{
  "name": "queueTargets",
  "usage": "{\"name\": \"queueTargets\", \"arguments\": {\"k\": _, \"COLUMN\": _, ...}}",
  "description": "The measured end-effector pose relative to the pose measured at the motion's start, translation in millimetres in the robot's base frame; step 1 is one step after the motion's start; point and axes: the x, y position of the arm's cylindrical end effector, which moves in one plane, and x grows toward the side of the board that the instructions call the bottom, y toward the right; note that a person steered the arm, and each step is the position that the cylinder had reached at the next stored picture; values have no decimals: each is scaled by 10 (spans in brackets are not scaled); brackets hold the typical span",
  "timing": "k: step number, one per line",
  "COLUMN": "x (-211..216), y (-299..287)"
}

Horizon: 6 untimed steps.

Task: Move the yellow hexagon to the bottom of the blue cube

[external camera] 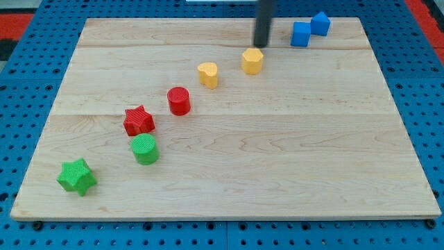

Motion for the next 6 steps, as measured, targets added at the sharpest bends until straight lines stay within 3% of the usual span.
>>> {"name": "queueTargets", "arguments": {"k": 1, "x": 66, "y": -773}}
{"name": "queueTargets", "arguments": {"k": 2, "x": 414, "y": -766}}
{"name": "queueTargets", "arguments": {"k": 4, "x": 725, "y": 649}}
{"name": "queueTargets", "arguments": {"k": 5, "x": 725, "y": 906}}
{"name": "queueTargets", "arguments": {"k": 6, "x": 800, "y": 774}}
